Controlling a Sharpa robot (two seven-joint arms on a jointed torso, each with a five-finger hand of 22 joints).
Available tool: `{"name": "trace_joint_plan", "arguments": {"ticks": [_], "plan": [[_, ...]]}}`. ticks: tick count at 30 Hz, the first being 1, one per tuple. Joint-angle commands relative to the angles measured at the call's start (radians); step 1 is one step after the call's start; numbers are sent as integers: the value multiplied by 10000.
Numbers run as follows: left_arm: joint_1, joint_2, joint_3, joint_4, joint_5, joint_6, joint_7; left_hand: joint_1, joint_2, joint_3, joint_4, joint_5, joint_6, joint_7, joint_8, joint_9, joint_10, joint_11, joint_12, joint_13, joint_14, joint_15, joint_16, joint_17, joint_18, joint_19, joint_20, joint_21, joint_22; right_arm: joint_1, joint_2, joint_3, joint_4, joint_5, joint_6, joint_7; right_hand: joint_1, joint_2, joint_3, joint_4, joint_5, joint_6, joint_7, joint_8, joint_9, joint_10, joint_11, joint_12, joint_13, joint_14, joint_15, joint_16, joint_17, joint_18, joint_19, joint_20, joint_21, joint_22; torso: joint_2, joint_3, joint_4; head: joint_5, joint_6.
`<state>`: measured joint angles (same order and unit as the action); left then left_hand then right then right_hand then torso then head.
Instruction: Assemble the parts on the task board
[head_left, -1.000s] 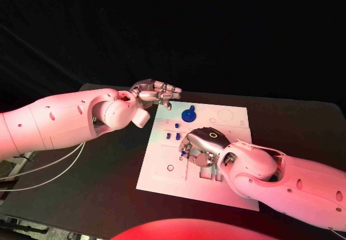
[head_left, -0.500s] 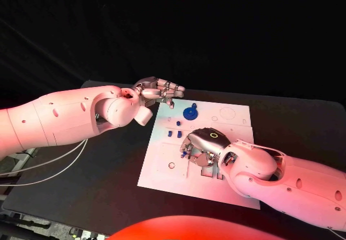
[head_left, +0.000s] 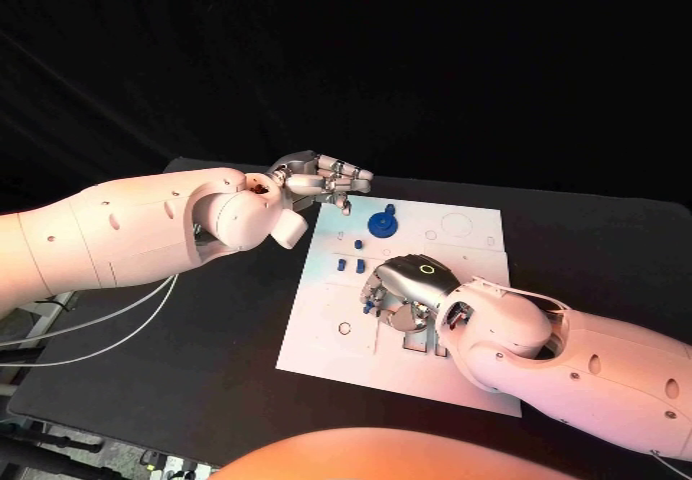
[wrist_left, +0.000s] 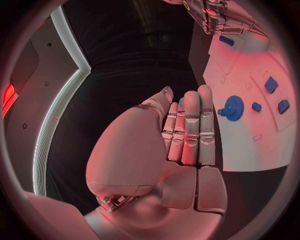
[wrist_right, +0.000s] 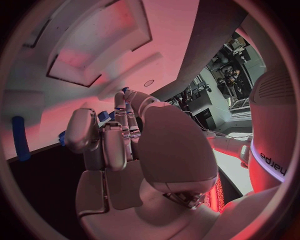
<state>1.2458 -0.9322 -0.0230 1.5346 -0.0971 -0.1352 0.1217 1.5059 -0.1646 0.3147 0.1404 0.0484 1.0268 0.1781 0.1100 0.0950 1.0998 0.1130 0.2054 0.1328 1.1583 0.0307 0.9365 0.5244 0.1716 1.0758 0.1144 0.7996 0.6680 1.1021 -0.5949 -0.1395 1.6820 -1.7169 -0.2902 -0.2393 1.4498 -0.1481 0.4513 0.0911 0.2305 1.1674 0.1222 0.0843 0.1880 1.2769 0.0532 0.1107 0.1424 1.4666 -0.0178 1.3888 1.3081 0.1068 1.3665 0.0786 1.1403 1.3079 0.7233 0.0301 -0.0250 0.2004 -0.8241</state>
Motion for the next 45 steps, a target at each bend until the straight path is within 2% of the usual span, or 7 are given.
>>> {"name": "trace_joint_plan", "arguments": {"ticks": [1, 10, 23, 27, 33, 40, 45], "plan": [[5, 22, 7, 24, -28, 225, 10, -75, 16, -41, 0, 2, -76, 15, -25, -12, -63, -16, 30, 10, -34, 6, -46, -11, 117, 45, 29, -51, -11, -13, 54, -6, -50, -124, 153, -40, -100, -15, -8, -18, 43, 25, 15, 43, 10, -25, 5, -72, 12, 566, -55, 31, 14, -139, -24, 27, -36, 197, -3, -2, 0, 36, -1], [5, 52, 8, 21, -30, 294, -3, -84, 26, -60, 1, 3, -75, 10, -20, -14, -74, -19, 48, 15, -32, 6, -44, -19, 119, 51, 32, -60, -17, -16, 170, -7, -116, -220, 275, -116, -149, -32, -31, -17, 55, 26, 13, 38, 15, -20, 6, -83, 19, 567, -52, 38, 18, -143, -16, 31, -20, 212, 3, -6, 1, 54, 12], [7, 36, 8, 39, -50, 296, -27, -84, 26, -60, 1, 3, -75, 10, -20, -14, -74, -19, 48, 15, -32, 6, -44, -19, 119, 51, 32, -60, -17, -21, 267, -28, -249, -158, 858, -153, -403, -100, -156, 36, 17, -103, 49, -56, 1, -120, 42, -198, 23, 548, -19, 10, -48, -129, -62, 54, -116, 186, -7, -4, 3, 76, -36], [7, 31, 8, 41, -56, 293, -33, -84, 26, -60, 1, 3, -75, 10, -20, -14, -74, -19, 48, 15, -32, 6, -44, -19, 119, 51, 32, -60, -17, -21, 232, -31, -309, -8, 725, -146, -623, -239, -257, 90, 391, -470, 199, -211, -77, -429, 188, -392, -8, 537, 92, 16, -66, -125, -101, 130, -199, 167, -12, -5, -4, 82, -44], [7, 25, 8, 39, -58, 282, -48, -78, 29, -65, -6, 3, -80, 9, -20, -16, -85, -20, 54, 16, -32, 4, -44, -24, 120, 53, 32, -64, -20, -22, 187, -33, -304, 45, 374, -105, -787, -401, -364, 107, 456, -988, 383, -244, -192, -851, 355, -480, -42, 526, 233, 37, -78, -128, -109, 239, -233, 181, -10, -1, 1, 79, -38], [7, 17, 8, 31, -59, 266, -53, -63, 29, -91, -28, 3, -116, 14, -32, -29, -145, -13, 64, 16, -34, 5, -43, -39, 123, 63, 33, -78, -29, -21, 32, -32, -123, -110, -41, -202, -901, -567, -521, 93, 516, -1342, 267, -224, -282, -1071, 345, -394, -54, 525, 241, 79, -56, -120, -93, 292, -214, 218, -5, 2, 3, 74, -32], [7, 5, 8, 23, -59, 229, -54, -94, 35, -122, -15, 2, -134, 23, -36, -36, -175, -3, 75, 18, -35, 13, -41, -49, 121, 69, 37, -88, -36, 2, -352, -12, 287, -171, -143, -309, -950, -612, -594, 97, 535, -1334, 234, -195, -282, -1066, 324, -346, -41, 522, 227, 83, -63, -118, -85, 292, -203, 233, -7, -3, 7, 60, -19]]}}
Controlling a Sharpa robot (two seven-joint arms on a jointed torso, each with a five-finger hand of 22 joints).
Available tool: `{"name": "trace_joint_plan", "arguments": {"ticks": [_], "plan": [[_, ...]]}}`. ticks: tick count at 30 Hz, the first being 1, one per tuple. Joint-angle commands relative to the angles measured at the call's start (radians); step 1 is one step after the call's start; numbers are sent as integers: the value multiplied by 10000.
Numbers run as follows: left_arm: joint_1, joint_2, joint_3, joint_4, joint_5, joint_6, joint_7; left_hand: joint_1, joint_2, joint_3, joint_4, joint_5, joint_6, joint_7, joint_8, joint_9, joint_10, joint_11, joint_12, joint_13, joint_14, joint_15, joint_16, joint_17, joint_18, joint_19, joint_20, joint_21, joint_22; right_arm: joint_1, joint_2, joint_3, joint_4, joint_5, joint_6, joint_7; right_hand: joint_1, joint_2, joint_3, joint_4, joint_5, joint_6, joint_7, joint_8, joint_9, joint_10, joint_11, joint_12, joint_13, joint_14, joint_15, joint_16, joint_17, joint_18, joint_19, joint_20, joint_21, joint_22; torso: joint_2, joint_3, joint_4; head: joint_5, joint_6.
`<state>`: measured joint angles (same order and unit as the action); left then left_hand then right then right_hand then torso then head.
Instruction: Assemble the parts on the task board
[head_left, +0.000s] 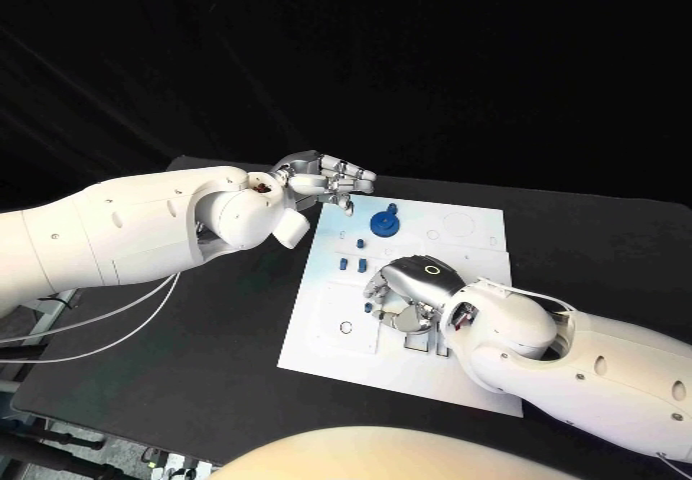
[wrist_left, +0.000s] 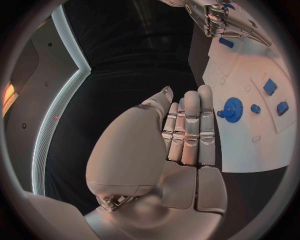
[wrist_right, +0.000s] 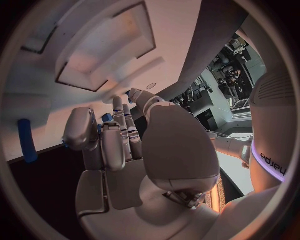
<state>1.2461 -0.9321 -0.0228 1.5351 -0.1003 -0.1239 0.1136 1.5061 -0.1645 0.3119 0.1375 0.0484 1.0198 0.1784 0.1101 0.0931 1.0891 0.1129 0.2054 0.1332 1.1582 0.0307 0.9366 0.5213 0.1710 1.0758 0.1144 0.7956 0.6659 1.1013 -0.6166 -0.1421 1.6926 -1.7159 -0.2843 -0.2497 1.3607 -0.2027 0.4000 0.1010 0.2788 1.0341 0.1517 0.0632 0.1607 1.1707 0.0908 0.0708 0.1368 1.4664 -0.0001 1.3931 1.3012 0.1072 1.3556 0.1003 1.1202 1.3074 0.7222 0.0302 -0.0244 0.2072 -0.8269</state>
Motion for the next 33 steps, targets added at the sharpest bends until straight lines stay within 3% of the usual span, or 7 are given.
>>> {"name": "trace_joint_plan", "arguments": {"ticks": [1, 5, 9, 16, 19, 22, 33], "plan": [[5, 0, 7, 15, -27, 105, 31, -156, 24, -142, 42, 1, -75, 28, -38, -21, -88, 7, 87, 17, -34, 23, -40, -26, 124, 72, 44, -58, -23, 22, -263, 30, 303, -191, -199, -232, -67, -70, -94, -1, 55, 6, -73, 22, -8, -4, -60, 65, 19, 523, 44, 41, 4, -121, 24, 74, -3, 239, 2, -6, -1, -18, 18], [5, -14, 7, 11, -27, 95, 39, -196, 16, -191, 55, 2, -84, 28, -37, -25, -108, 10, 106, 23, -33, 29, -37, -34, 123, 76, 50, -71, -31, 143, -902, 127, 802, -181, -83, -351, -78, -56, -142, -3, 42, 104, -104, 76, 12, -3, -83, 113, 32, 520, 24, 47, 1, -127, 49, 65, 40, 272, -5, -8, -6, -72, 51], [4, -38, 6, 0, -27, 113, 39, -191, 18, -195, 51, 2, -84, 26, -35, -26, -110, 8, 111, 24, -33, 28, -37, -36, 123, 77, 51, -73, -33, 496, -1735, 220, 1206, 124, 110, -405, -97, -58, -190, 5, 14, 172, -92, 102, 24, -40, -75, 131, 34, 513, 25, 37, -24, -121, 35, 62, 5, 262, -17, -11, -29, -241, 164], [-1, 17, 5, -86, -34, 173, 51, -158, 41, -214, 25, 3, -72, 14, -20, -25, -111, -2, 147, 36, -33, 22, -33, -47, 127, 84, 52, -86, -42, 1069, -2408, 272, 1000, 328, 574, -382, -130, -110, -473, 25, -47, 177, -58, 64, 8, -528, 11, 36, -68, 505, 97, 62, -15, -48, -177, 111, -431, 66, -68, -19, -88, -374, 301], [-9, 45, 0, -89, -60, 205, 54, -158, 41, -214, 25, 3, -72, 14, -20, -25, -111, -2, 147, 36, -33, 22, -33, -47, 127, 84, 52, -86, -42, 1153, -2407, 269, 757, 330, 767, -351, -90, -92, -605, 23, -55, 169, -60, 53, -1, -658, 24, 47, -91, 510, 114, 84, -6, -30, -206, 122, -518, 33, -80, -26, -96, -372, 331], [-30, 49, -8, -93, -75, 219, 60, -141, 53, -227, 11, 3, -62, 9, -10, -25, -112, -7, 168, 42, -34, 19, -32, -54, 129, 88, 52, -94, -47, 1177, -2356, 264, 587, 314, 920, -324, -51, -70, -693, 18, -63, 158, -76, 45, -8, -752, 32, 56, -107, 505, 127, 76, -34, -15, -237, 126, -595, 2, -66, 3, -78, -429, 350], [-48, 22, -18, -100, -87, 222, 65, -128, 60, -237, -1, 2, -57, 5, -4, -25, -112, -11, 184, 47, -36, 16, -31, -59, 130, 91, 51, -99, -51, 1108, -2114, 215, 247, 297, 1288, -292, 64, 88, -788, 16, -72, 202, -111, 66, -8, -724, 9, 200, -98, 513, 117, 121, 6, -44, -151, 122, -455, 94, -69, -14, -85, -424, 309]]}}
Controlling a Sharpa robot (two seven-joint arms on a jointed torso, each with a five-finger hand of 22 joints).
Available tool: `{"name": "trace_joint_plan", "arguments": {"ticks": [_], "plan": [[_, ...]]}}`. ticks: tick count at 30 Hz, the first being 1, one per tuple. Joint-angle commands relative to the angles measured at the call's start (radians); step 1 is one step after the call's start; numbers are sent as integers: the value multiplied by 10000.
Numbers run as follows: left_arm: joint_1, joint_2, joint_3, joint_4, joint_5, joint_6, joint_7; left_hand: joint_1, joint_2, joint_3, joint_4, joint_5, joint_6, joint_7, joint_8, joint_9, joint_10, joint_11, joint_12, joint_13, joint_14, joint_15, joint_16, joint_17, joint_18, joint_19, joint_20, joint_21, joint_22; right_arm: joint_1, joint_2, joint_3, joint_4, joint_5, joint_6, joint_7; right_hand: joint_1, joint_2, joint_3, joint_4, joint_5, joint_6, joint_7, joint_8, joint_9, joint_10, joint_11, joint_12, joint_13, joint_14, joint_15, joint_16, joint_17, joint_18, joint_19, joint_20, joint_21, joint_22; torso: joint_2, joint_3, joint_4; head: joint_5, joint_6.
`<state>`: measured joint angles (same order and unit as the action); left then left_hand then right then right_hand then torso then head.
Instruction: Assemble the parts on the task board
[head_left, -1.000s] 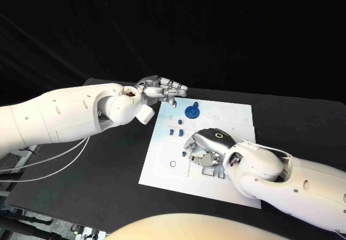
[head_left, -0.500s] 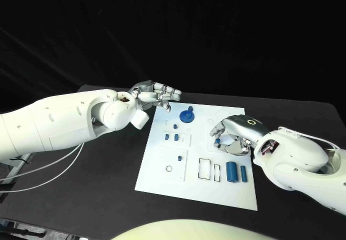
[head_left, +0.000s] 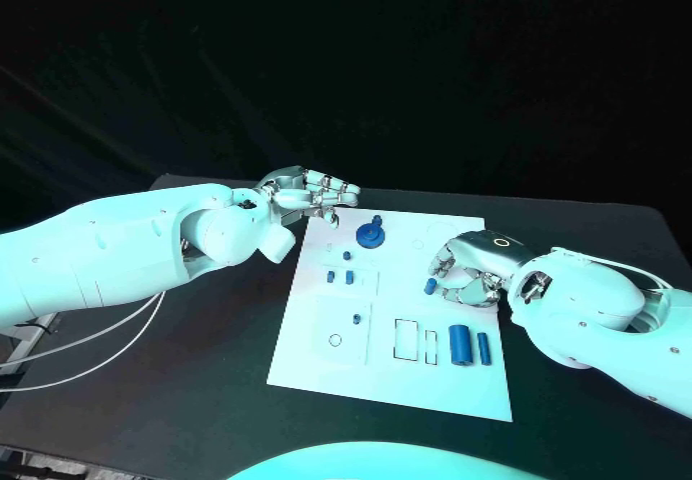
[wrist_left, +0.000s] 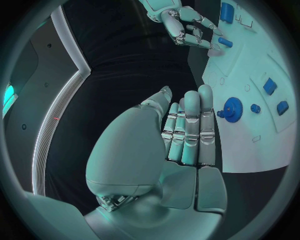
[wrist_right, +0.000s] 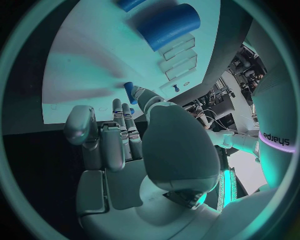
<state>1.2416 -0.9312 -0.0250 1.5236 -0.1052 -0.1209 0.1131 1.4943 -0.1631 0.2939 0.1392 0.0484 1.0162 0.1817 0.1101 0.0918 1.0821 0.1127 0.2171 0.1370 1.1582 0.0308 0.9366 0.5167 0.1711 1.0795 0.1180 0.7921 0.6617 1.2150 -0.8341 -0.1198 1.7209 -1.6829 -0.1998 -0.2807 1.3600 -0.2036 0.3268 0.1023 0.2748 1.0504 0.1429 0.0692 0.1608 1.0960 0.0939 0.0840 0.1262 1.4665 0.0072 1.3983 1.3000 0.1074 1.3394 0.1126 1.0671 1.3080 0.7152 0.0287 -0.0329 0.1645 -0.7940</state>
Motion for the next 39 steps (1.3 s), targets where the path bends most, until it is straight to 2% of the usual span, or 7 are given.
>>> {"name": "trace_joint_plan", "arguments": {"ticks": [1, 19, 23, 29, 33, 39], "plan": [[-3, 12, 4, 17, -38, 193, 69, -10, 45, -57, -18, 2, -21, -28, -4, -12, -42, -9, 68, 9, -36, 15, -31, -14, 129, 54, 14, -64, -9, -35, 81, -11, -48, -33, 449, 19, 83, 118, -62, 4, -33, 47, -28, 9, -8, 52, -28, 101, 14, 514, 40, 76, 25, -51, 30, -4, 107, 107, 1, 2, -1, 3, -20], [-4, -10, 2, 26, -38, 227, 49, 23, 83, -73, -42, 3, 4, -40, 20, -9, -38, -19, 111, 22, -38, 8, -28, -27, 132, 62, 11, -78, -18, -124, 367, -30, -201, 21, 249, 89, 134, 428, 9, 132, -220, 255, -67, 60, 18, 488, -138, 500, 60, 578, -57, 288, 295, -152, 322, -59, 613, 409, -3, 1, -6, 2, -58], [-4, -10, 2, 30, -38, 232, 50, 41, 107, -82, -55, 3, 28, -53, 39, -5, -40, -27, 134, 28, -40, 3, -27, -36, 133, 67, 8, -85, -22, -127, 415, -31, -225, 24, 243, 77, 158, 508, 54, 164, -305, 362, -117, 97, 39, 622, -189, 599, 71, 587, -94, 325, 332, -165, 367, -85, 690, 462, -2, 3, -7, -2, -76], [-4, -11, 2, 28, -38, 248, 39, 45, 111, -83, -58, 3, 32, -55, 42, -5, -40, -29, 138, 29, -40, 2, -26, -37, 133, 67, 7, -87, -23, -128, 463, -31, -253, 16, 139, 16, 300, 767, 195, 166, -416, 818, -268, 329, 166, 1027, -351, 873, 153, 611, -225, 418, 446, -199, 470, -185, 877, 589, -1, 5, 2, -4, -86], [-4, -16, 2, 30, -38, 263, 25, 45, 111, -83, -58, 3, 32, -55, 42, -5, -40, -29, 138, 29, -40, 2, -26, -37, 133, 67, 7, -87, -23, -128, 464, -31, -248, -51, -13, -69, 445, 947, 318, 108, -743, 1007, -350, 453, 261, 1206, -442, 1004, 214, 625, -304, 471, 513, -221, 526, -260, 983, 664, -1, 5, 0, -6, -88], [-4, -20, 2, 29, -41, 274, 8, 45, 111, -83, -58, 3, 32, -55, 42, -5, -40, -29, 138, 29, -40, 2, -26, -37, 133, 67, 7, -87, -23, -128, 430, -31, -176, -104, -244, -118, 502, 1010, 374, 67, -808, 1153, -423, 568, 366, 1339, -508, 1104, 270, 632, -355, 500, 546, -233, 555, -310, 1035, 709, -3, 4, 2, 7, -90]]}}
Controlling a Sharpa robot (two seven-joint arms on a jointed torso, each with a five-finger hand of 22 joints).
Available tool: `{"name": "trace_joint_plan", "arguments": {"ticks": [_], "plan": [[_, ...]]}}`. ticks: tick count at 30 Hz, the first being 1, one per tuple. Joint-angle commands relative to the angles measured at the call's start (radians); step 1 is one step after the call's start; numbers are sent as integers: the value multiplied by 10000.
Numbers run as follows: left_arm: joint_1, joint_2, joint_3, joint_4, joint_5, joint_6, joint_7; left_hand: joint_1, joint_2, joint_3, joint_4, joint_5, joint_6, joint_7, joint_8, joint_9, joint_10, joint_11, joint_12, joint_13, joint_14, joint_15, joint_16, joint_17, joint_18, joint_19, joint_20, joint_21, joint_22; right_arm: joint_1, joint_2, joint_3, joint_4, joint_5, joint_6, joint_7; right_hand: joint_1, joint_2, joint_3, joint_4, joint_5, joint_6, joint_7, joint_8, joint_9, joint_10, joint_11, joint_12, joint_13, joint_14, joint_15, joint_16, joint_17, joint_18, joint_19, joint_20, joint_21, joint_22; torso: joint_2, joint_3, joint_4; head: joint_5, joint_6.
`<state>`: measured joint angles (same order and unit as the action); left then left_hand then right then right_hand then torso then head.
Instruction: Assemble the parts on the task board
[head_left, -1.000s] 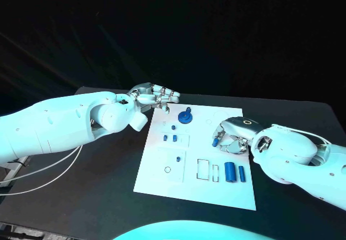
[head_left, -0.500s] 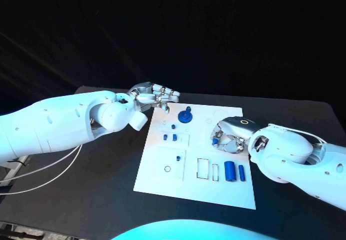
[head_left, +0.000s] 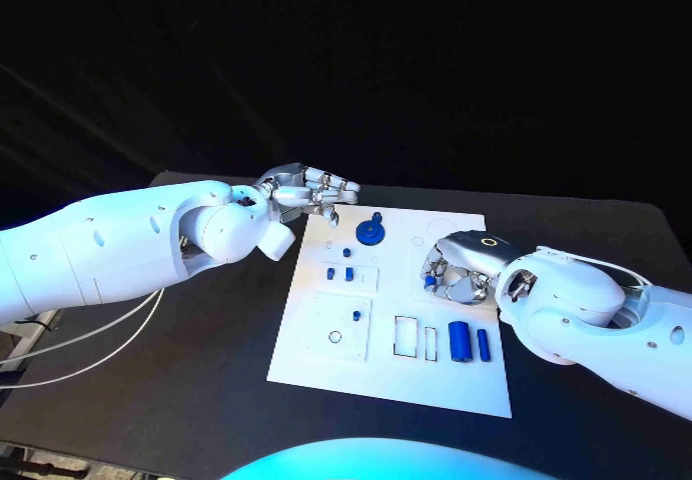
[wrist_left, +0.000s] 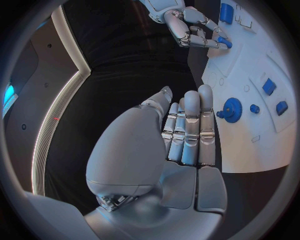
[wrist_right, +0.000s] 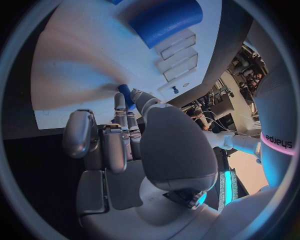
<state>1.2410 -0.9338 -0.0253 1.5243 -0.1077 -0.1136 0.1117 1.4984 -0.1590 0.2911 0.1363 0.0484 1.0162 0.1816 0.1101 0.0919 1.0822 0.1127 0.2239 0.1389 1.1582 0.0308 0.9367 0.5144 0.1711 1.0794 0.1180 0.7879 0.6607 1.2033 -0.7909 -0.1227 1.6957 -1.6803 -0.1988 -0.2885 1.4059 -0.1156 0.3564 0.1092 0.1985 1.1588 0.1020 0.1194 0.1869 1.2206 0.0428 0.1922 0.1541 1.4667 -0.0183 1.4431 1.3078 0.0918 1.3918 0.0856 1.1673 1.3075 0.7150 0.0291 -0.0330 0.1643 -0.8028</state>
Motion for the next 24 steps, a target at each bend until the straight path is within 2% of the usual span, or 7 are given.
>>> {"name": "trace_joint_plan", "arguments": {"ticks": [1, 9, 16, 21, 24], "plan": [[2, 7, 6, 20, -15, 201, 22, 4, 71, -55, -30, 3, 32, -54, 42, -7, -41, -28, 69, 10, -40, 2, -26, -13, 133, 68, 7, -44, -13, -11, -23, -1, 109, -135, -292, -41, 45, 131, 78, -3, -44, 72, -15, 68, 107, 95, 0, 24, -8, 630, -102, 53, 470, -78, 32, -41, 34, 715, -4, -3, 2, 7, -1], [1, 15, 6, -5, -16, 201, 15, 15, 79, -61, -39, 3, 36, -56, 48, -7, -46, -31, 80, 12, -40, -2, -25, -18, 133, 71, 5, -48, -15, 70, -362, 38, 645, -140, -613, -23, 86, 109, 95, -46, -8, 77, -17, 87, 141, 96, -12, 35, 3, 633, -118, 66, 486, -85, 48, -60, 67, 740, -12, -3, 2, 16, 10], [0, 42, 6, -43, -17, 204, 19, 29, 83, -66, -52, 2, 36, -56, 50, -8, -54, -32, 87, 14, -42, -4, -24, -22, 134, 74, 2, -51, -17, 226, -666, 102, 1436, 40, -1011, 95, 95, 59, 107, -69, 53, 32, 18, 76, 168, 37, 9, 8, -1, 636, -111, 82, 506, -93, 57, -70, 84, 759, -17, -12, -4, 38, 22], [-2, 72, 5, -63, -17, 218, 19, 29, 83, -66, -52, 2, 36, -56, 50, -8, -54, -32, 87, 14, -42, -4, -24, -22, 134, 74, 2, -51, -17, 229, -501, 117, 1884, 255, -1208, 278, 128, 38, 140, -105, 139, 8, 41, 74, 198, 10, 22, -3, 0, 636, -101, 89, 511, -95, 58, -70, 82, 770, -2, 1, 3, 82, 17], [-3, 96, 5, -74, -17, 222, 23, 29, 83, -66, -52, 2, 36, -56, 50, -8, -54, -32, 87, 14, -42, -4, -24, -22, 134, 74, 2, -51, -17, 182, -276, 116, 2008, 354, -1242, 383, 136, 33, 151, -115, 168, -5, 53, 71, 207, -1, 28, -8, 0, 633, -97, 83, 497, -87, 40, -69, 42, 754, -8, -8, 0, 133, 3]]}}
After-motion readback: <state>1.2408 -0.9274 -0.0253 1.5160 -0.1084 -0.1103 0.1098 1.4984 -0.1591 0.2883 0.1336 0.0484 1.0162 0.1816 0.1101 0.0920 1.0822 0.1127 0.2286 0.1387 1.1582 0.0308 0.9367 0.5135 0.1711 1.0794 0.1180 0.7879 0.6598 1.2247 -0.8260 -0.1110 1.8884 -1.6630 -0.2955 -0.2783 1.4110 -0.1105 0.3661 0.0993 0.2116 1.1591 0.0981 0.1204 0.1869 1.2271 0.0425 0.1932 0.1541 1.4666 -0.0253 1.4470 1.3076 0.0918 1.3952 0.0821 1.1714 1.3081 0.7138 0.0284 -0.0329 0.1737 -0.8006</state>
